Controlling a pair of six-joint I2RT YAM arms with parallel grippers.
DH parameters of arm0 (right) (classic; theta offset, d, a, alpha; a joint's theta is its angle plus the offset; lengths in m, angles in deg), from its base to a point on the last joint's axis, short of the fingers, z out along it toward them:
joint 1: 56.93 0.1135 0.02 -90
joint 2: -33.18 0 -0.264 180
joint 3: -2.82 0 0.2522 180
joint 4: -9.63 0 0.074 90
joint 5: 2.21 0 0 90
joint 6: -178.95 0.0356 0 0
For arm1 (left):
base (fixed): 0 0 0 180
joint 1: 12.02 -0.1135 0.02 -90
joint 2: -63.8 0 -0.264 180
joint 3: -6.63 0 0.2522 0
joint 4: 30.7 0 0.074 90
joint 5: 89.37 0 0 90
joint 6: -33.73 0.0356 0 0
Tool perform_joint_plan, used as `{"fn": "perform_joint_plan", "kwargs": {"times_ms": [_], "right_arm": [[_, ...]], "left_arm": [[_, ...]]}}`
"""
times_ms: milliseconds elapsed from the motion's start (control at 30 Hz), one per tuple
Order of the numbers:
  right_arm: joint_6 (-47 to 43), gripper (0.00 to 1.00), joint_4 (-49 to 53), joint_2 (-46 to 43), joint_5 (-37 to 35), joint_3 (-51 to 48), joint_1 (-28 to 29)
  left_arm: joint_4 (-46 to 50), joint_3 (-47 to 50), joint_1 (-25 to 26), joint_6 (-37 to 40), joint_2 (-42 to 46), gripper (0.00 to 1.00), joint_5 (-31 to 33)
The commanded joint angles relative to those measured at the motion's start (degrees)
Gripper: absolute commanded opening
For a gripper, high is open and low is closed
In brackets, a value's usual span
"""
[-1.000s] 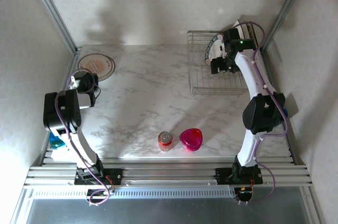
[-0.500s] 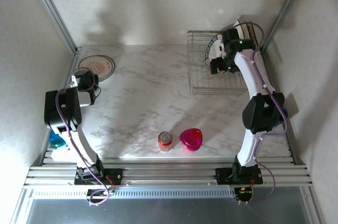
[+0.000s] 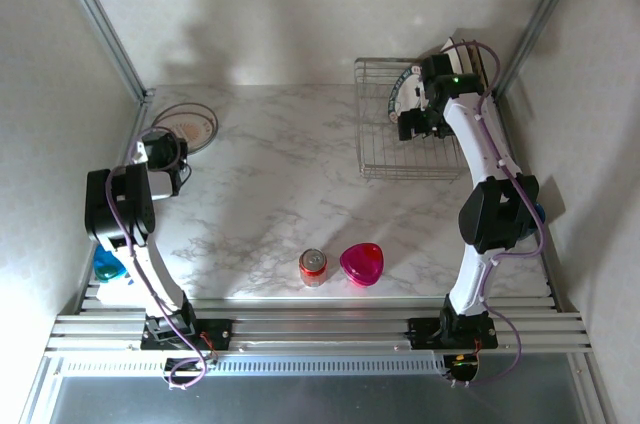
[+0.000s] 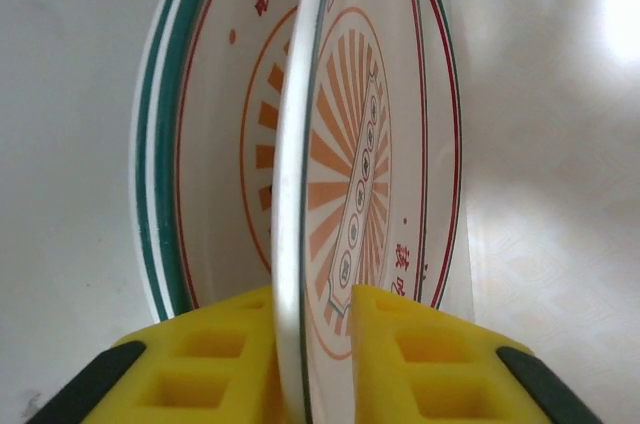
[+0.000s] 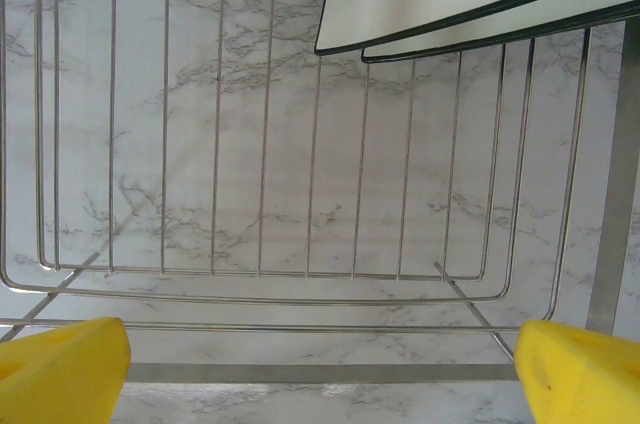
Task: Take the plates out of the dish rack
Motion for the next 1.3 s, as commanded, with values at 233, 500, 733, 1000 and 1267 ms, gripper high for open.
{"fn": "perform_joint_plan", "kwargs": {"times_ms": [233,500,733,1000,1267], "right_arm": [[-0.5,0.99,0.3,0.2,0.0,2.1,0.9],[-0.5,0.99,-0.5,-0.1,0.5,1.2,1.0],[-0.5,0.99,-1.1,-0.4,0.8,0.6,1.1],[-0.5,0.99,-1.9,-0.7,1.0,-0.2,1.0],[-0.3,0.99,-2.2,0.1,1.5,0.3,1.1]], "left_arm": [[6.8,-2.5,0.5,6.7,5.3,0.41,2.5],[12.4,-3.8,1.0,13.3,7.8,0.49,3.6],[12.4,-1.9,1.1,14.5,7.9,0.5,3.4],[13.1,-1.3,1.0,16.4,7.5,0.5,2.0],[17.7,-7.2,1.0,19.7,3.1,0.51,-0.8]]}}
